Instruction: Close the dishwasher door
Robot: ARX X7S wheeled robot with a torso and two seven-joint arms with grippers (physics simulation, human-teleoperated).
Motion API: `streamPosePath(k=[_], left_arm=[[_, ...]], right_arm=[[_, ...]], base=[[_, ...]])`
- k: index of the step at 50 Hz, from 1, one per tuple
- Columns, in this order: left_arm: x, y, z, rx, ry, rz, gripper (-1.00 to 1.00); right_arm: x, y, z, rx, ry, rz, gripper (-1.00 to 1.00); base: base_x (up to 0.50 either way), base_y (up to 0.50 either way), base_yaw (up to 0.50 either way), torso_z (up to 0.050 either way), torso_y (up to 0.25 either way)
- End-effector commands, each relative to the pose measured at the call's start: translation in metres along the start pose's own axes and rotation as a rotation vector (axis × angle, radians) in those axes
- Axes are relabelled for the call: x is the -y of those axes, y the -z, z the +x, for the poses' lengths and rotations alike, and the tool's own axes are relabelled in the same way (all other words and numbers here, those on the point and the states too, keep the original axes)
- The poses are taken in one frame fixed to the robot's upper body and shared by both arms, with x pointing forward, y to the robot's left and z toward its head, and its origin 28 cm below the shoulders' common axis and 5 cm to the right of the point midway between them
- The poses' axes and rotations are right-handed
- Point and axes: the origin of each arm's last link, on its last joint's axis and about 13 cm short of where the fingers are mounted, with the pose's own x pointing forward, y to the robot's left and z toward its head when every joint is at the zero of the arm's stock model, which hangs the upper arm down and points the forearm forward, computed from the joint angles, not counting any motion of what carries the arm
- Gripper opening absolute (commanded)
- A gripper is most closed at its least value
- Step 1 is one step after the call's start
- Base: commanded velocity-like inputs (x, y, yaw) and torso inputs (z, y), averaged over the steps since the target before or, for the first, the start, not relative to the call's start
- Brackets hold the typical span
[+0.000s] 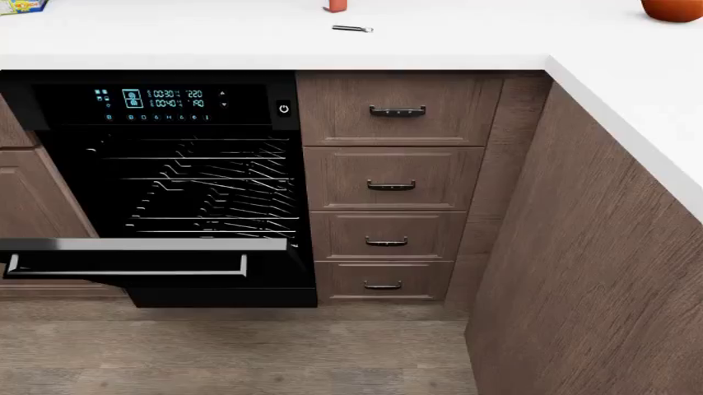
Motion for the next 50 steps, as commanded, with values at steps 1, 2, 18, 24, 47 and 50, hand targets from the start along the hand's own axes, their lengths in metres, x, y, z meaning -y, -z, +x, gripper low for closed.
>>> streamPosePath(k=[1, 2, 18, 24, 47, 50], left_arm=[[-0.0009, 0.0009, -0.0019, -0.002, 0.000, 0.000, 1.00], [-0.0009, 0.0009, -0.0019, -0.002, 0.000, 0.000, 1.00], [-0.0004, 0.0003, 0.0003, -0.003, -0.003, -0.001, 1.00], [0.0002, 0.0003, 0.0018, -0.006, -0.004, -0.002, 1.00], [-0.0003, 0.0008, 0.0003, -0.007, -0.002, -0.001, 1.00], [-0.0003, 0.0007, 0.0000, -0.007, -0.002, -0.001, 1.00]], right_arm=[[-0.0001, 0.0005, 0.0001, -0.001, 0.000, 0.000, 1.00], [-0.0001, 0.0005, 0.0001, -0.001, 0.000, 0.000, 1.00], [-0.0006, 0.0002, -0.0003, -0.002, 0.000, 0.001, 1.00], [-0.0003, -0.0001, 0.0004, -0.002, 0.000, 0.002, 1.00], [-0.0009, 0.0007, -0.0003, -0.006, -0.002, 0.006, 1.00], [-0.0007, 0.0005, 0.0005, -0.006, -0.002, 0.006, 1.00]], base=[[0.00, 0.00, 0.00, -0.020, 0.000], [0.00, 0.00, 0.00, -0.020, 0.000], [0.00, 0.00, 0.00, -0.020, 0.000], [0.00, 0.00, 0.00, -0.020, 0.000], [0.00, 0.00, 0.00, -0.020, 0.000], [0.00, 0.00, 0.00, -0.020, 0.000]])
